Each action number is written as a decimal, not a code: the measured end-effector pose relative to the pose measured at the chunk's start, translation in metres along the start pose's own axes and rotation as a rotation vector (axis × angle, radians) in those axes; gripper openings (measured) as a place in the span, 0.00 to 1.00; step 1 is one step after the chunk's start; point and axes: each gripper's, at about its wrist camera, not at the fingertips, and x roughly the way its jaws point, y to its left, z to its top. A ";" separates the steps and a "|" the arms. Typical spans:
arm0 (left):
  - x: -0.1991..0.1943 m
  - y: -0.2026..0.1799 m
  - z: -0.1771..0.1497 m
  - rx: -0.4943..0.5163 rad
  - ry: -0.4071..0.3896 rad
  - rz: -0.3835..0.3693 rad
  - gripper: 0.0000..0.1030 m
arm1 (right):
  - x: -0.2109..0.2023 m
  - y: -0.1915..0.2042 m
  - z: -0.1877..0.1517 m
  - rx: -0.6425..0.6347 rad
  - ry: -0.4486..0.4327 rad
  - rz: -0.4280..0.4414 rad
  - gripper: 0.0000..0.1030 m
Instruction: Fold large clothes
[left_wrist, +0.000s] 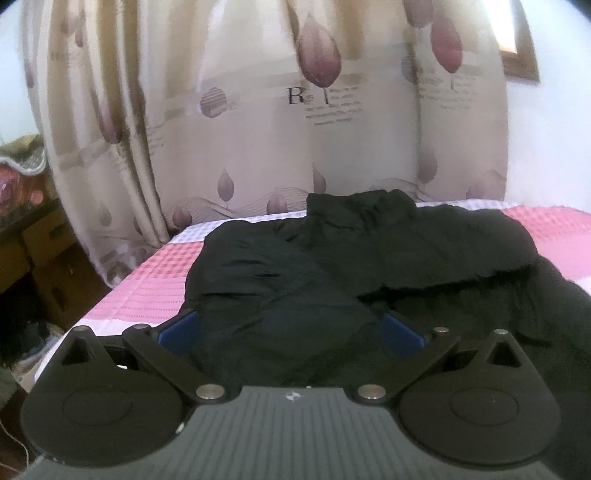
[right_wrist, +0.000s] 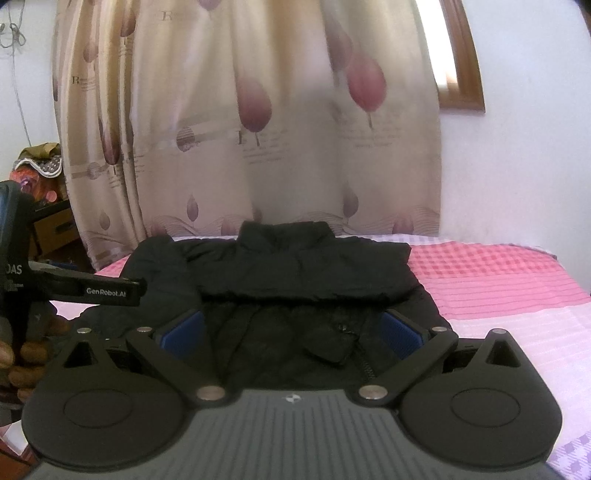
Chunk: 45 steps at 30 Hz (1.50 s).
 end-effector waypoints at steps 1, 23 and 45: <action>-0.001 -0.002 -0.003 0.018 -0.003 -0.012 1.00 | 0.000 -0.001 0.001 -0.004 0.002 0.000 1.00; -0.012 -0.063 -0.112 0.628 -0.154 -0.238 0.43 | 0.002 -0.034 -0.011 0.101 0.044 -0.012 1.00; 0.131 0.338 0.065 -0.158 0.049 0.750 0.14 | 0.029 -0.039 -0.004 0.109 0.103 -0.048 1.00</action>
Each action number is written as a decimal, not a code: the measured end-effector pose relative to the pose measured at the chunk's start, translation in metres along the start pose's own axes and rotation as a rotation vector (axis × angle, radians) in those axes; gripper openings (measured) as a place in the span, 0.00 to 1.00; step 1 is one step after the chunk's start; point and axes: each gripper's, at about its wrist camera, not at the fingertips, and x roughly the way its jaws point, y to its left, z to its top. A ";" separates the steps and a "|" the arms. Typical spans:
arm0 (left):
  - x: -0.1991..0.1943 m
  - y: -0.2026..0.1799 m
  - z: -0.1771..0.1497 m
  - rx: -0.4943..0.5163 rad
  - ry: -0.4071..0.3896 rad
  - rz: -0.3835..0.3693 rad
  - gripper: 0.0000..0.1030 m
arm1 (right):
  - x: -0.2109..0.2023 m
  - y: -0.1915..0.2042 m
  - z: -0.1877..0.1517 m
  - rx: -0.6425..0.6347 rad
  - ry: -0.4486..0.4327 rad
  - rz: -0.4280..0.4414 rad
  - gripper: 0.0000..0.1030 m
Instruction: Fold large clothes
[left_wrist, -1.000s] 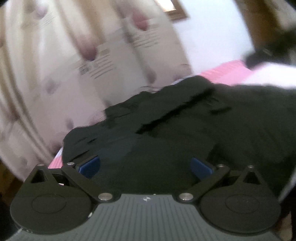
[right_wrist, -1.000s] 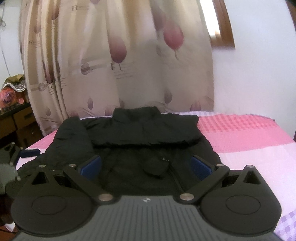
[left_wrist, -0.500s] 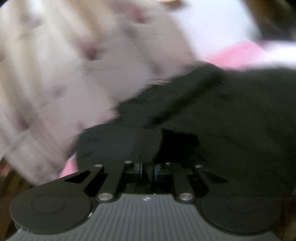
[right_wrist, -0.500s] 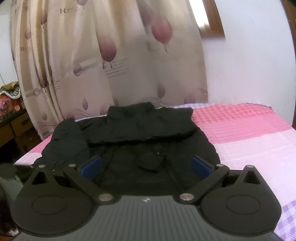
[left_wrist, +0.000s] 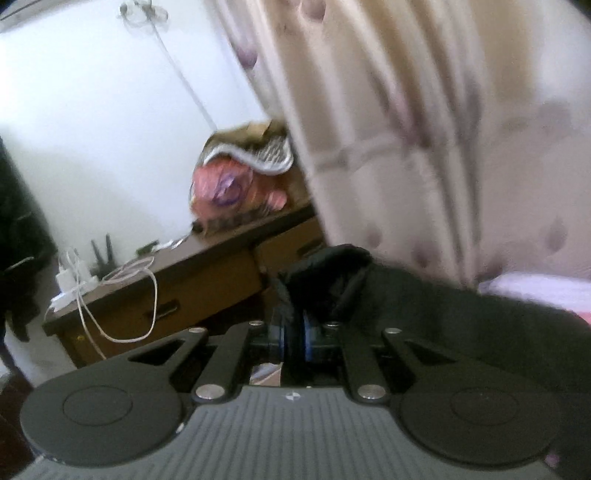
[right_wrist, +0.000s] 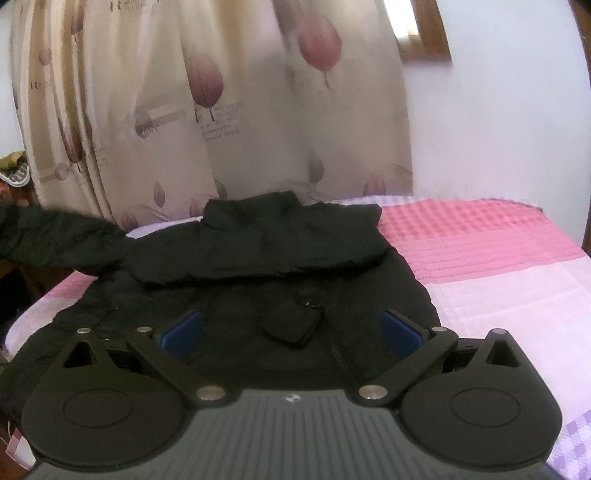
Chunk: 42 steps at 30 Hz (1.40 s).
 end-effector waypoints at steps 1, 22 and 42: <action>0.017 -0.006 -0.005 0.024 0.021 0.020 0.20 | 0.003 0.002 0.001 -0.002 0.008 0.001 1.00; -0.078 -0.127 -0.135 -0.165 0.080 -0.659 0.98 | 0.174 0.156 0.030 -0.586 0.062 0.205 1.00; -0.062 -0.145 -0.148 -0.176 0.114 -0.576 1.00 | 0.204 0.008 0.147 -0.617 -0.115 -0.283 0.13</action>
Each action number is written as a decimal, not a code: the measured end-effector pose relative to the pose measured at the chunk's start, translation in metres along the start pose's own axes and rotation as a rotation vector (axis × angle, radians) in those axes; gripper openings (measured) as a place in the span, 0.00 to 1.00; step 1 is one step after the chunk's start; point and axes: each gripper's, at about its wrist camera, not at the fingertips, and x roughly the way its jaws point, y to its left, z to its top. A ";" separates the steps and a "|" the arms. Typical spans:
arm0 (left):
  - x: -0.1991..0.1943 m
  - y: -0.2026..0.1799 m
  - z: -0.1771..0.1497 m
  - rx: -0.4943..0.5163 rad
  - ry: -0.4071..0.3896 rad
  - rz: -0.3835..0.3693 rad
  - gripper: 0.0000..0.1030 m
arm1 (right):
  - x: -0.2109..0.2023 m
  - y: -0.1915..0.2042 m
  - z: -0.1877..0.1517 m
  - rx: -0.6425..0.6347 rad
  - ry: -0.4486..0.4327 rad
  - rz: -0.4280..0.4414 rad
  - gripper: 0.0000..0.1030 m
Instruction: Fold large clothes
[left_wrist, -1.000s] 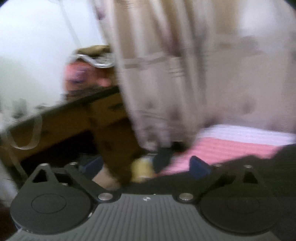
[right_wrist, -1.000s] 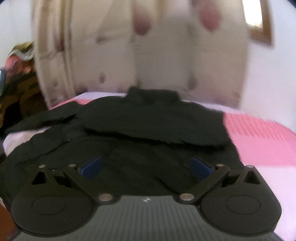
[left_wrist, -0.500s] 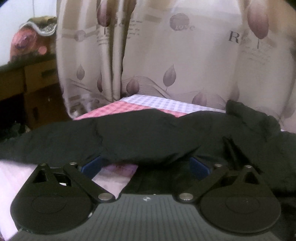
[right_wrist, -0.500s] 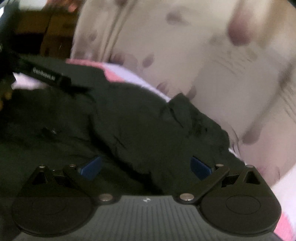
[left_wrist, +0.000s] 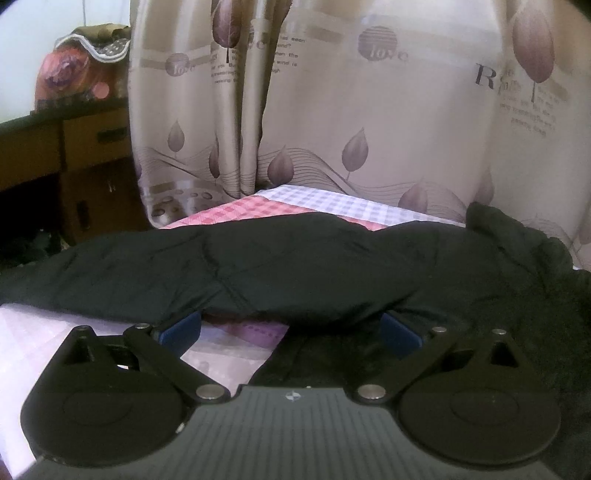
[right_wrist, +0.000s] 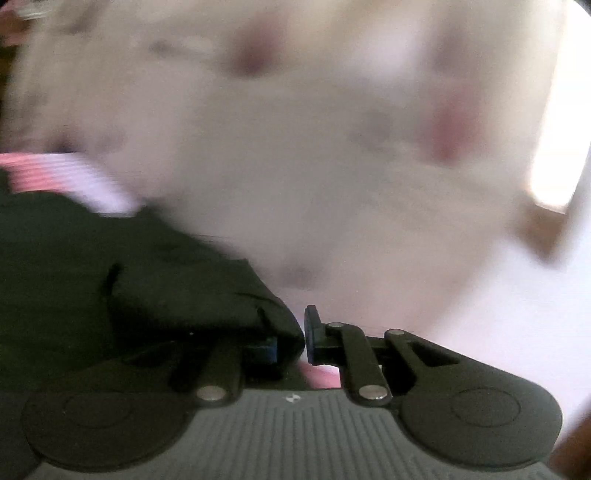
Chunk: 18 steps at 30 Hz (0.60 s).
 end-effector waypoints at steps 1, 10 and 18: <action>0.000 0.000 0.000 0.002 0.001 0.003 1.00 | -0.002 -0.037 -0.007 0.040 0.018 -0.060 0.13; 0.003 -0.006 0.000 0.048 0.017 0.016 1.00 | -0.012 -0.268 -0.188 0.428 0.411 -0.360 0.21; -0.014 -0.008 0.008 0.117 0.009 -0.038 1.00 | -0.094 -0.248 -0.279 0.836 0.331 -0.230 0.74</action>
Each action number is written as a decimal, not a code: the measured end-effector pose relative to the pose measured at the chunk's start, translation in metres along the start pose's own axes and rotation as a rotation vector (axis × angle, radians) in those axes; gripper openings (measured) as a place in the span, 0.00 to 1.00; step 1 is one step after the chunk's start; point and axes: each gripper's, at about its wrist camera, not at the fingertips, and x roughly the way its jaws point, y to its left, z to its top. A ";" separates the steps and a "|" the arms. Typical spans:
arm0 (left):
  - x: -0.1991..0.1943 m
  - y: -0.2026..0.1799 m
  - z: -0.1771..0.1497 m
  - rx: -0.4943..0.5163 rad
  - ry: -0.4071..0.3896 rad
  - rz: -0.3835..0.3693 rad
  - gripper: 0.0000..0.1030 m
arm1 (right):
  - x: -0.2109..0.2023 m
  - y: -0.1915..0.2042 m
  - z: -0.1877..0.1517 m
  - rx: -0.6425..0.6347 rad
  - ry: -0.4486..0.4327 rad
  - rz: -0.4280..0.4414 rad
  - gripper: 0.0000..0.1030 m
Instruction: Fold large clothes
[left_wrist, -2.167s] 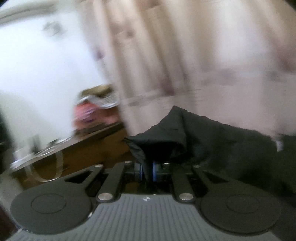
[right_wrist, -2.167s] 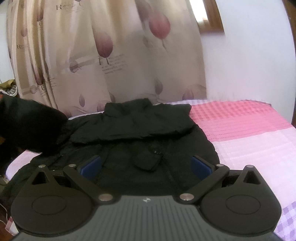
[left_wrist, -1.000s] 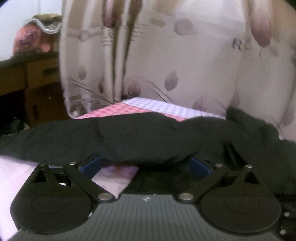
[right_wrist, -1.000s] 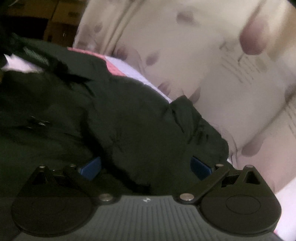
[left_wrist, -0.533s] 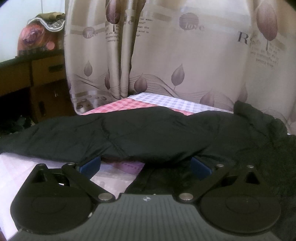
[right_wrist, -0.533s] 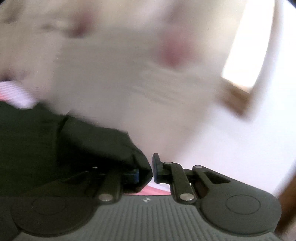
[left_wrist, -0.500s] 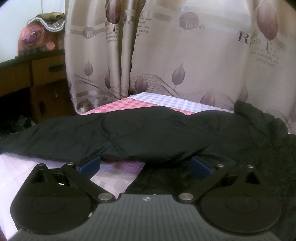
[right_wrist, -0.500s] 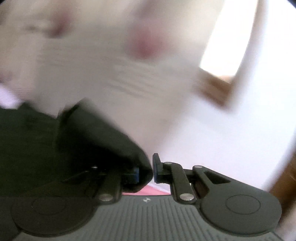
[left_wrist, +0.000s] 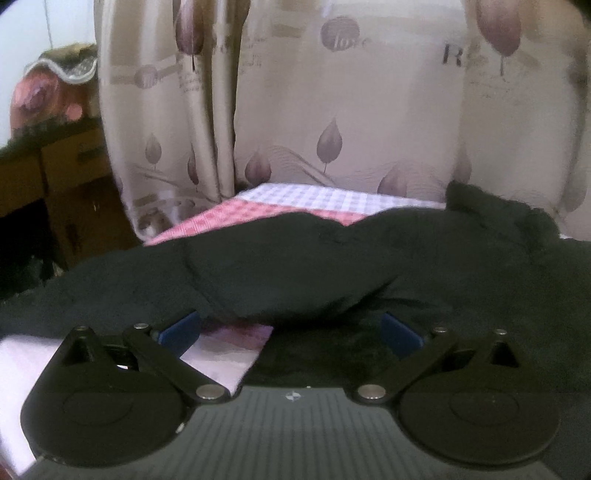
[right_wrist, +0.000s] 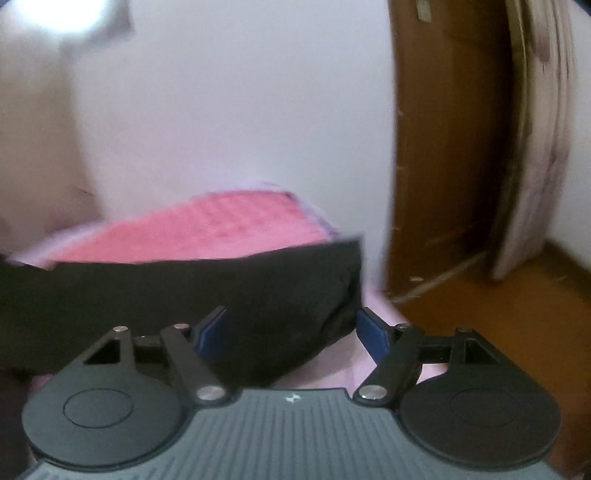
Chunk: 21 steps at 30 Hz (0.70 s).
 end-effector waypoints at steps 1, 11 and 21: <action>-0.008 0.004 0.002 0.001 -0.010 -0.003 1.00 | -0.016 0.006 -0.008 0.007 -0.008 0.085 0.77; -0.021 0.045 -0.015 0.004 0.003 0.099 1.00 | -0.057 0.119 -0.098 -0.342 0.257 0.513 0.72; -0.009 0.016 -0.017 0.103 -0.019 0.046 1.00 | -0.096 0.112 -0.116 -0.395 0.250 0.433 0.08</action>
